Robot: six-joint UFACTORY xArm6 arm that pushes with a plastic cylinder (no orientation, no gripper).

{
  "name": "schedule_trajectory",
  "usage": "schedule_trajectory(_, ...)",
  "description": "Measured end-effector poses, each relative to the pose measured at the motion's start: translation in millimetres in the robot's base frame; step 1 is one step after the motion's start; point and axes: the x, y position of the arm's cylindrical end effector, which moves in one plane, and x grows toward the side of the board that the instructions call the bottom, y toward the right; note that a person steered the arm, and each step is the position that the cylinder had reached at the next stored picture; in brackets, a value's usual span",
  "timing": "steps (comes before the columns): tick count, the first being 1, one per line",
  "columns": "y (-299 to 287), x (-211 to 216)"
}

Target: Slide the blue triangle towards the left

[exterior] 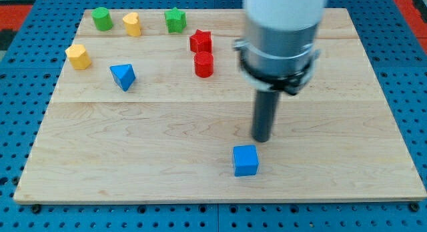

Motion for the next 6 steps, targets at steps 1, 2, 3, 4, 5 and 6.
schedule_trajectory(1,27.3,55.0)
schedule_trajectory(2,-42.2,68.5)
schedule_trajectory(3,3.5,51.2)
schedule_trajectory(4,8.1,-34.9)
schedule_trajectory(5,-104.5,-74.6)
schedule_trajectory(6,-181.5,-108.2)
